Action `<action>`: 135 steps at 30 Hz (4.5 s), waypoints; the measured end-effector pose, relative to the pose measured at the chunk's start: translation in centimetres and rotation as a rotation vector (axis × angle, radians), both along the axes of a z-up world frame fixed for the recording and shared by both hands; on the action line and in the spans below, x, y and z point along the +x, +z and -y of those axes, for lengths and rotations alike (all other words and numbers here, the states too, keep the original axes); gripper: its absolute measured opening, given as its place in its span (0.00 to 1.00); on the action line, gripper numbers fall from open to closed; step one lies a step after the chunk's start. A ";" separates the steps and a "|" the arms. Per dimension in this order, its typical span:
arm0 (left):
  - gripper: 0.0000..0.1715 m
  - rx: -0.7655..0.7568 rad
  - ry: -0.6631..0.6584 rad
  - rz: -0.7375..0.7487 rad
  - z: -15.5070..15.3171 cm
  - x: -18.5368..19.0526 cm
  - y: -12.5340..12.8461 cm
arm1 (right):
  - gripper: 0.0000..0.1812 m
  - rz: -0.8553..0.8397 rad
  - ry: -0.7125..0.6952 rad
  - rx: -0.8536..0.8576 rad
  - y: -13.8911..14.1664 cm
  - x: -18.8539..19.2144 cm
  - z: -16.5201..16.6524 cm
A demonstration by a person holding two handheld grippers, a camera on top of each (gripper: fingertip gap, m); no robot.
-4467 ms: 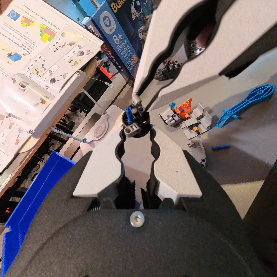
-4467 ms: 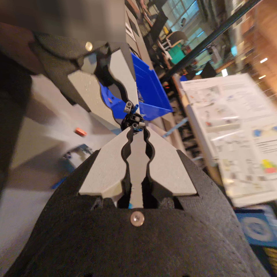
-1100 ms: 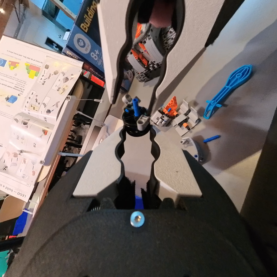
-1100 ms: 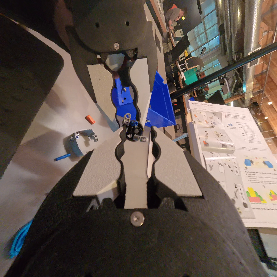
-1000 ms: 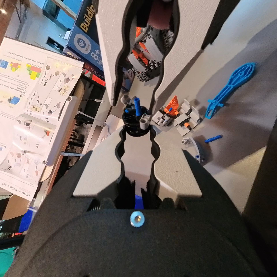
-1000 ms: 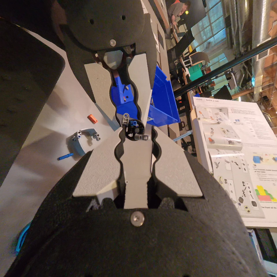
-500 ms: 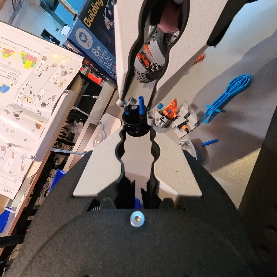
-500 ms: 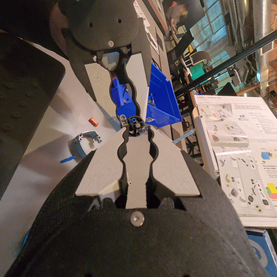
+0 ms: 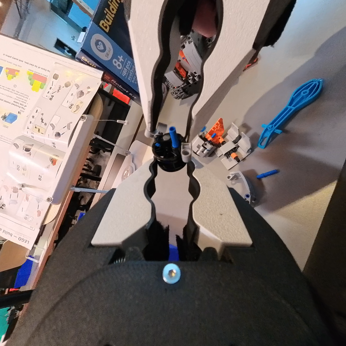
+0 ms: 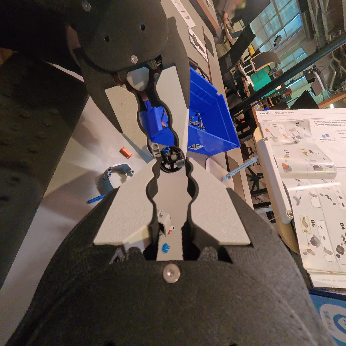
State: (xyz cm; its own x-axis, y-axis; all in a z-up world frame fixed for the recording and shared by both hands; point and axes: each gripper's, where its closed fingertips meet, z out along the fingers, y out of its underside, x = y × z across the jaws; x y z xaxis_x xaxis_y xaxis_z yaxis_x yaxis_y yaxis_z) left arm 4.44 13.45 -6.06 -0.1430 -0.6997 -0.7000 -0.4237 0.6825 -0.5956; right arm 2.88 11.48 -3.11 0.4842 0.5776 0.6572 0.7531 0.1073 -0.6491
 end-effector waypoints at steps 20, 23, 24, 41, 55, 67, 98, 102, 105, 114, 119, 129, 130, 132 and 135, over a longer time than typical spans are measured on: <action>0.17 0.058 0.015 0.023 -0.4 0.0 0.6 | 0.18 -0.092 0.004 -0.058 0.7 0.8 0.3; 0.17 0.041 0.015 0.021 -0.5 0.0 0.4 | 0.18 -0.097 0.013 -0.078 0.4 0.7 0.3; 0.17 0.036 0.015 0.019 -0.6 0.0 0.4 | 0.18 -0.094 0.012 -0.085 0.2 0.7 0.3; 0.17 -0.161 -0.024 0.022 -1.0 0.1 -0.8 | 0.18 -0.152 0.041 -0.126 -0.6 0.3 0.0; 0.17 -0.122 -0.012 -0.014 -0.7 0.6 -1.7 | 0.18 -0.153 0.047 -0.134 -0.6 0.0 0.1; 0.17 0.118 0.178 0.024 -3.7 0.4 -0.9 | 0.18 -0.289 -0.052 -0.252 -1.5 1.7 -1.3; 0.17 0.025 0.125 -0.006 -2.2 0.9 -1.9 | 0.01 -0.275 -0.046 -0.261 -2.2 1.0 -1.3; 0.17 0.014 0.118 -0.001 -2.1 0.9 -1.9 | 0.01 -0.286 -0.039 -0.265 -2.1 0.9 -1.3; 0.17 -0.003 0.112 -0.006 -2.0 0.8 -2.0 | 0.01 -0.293 -0.027 -0.275 -2.2 0.7 -1.2; 0.17 -0.086 0.067 -0.008 -1.3 0.7 -2.2 | 0.07 -0.321 -0.006 -0.263 -1.7 0.7 -1.1; 0.17 -0.079 0.046 -0.024 -1.0 0.8 -2.5 | 0.11 -0.342 0.011 -0.272 -1.6 0.5 -1.0; 0.17 -0.100 0.020 -0.044 -0.8 0.9 -3.3 | 0.19 -0.332 0.037 -0.292 -2.1 0.5 -0.8; 0.17 -0.106 0.018 -0.043 -0.8 0.9 -3.3 | 0.20 -0.335 0.043 -0.299 -2.2 0.4 -0.8; 0.17 -0.115 0.014 -0.046 -0.8 0.9 -3.4 | 0.21 -0.335 0.045 -0.309 -2.4 0.4 -0.7; 0.17 -0.125 0.009 -0.043 -0.8 0.9 -3.4 | 0.21 -0.344 0.051 -0.310 -2.3 0.4 -0.7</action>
State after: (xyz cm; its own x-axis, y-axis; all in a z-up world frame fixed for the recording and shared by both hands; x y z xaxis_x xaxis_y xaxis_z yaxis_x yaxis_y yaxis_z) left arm 5.34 14.20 -9.46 -0.1647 -0.7824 -0.6006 -0.4565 0.6003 -0.6567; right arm 3.28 12.22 -5.42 0.6098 0.7500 0.2560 0.4871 -0.0999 -0.8676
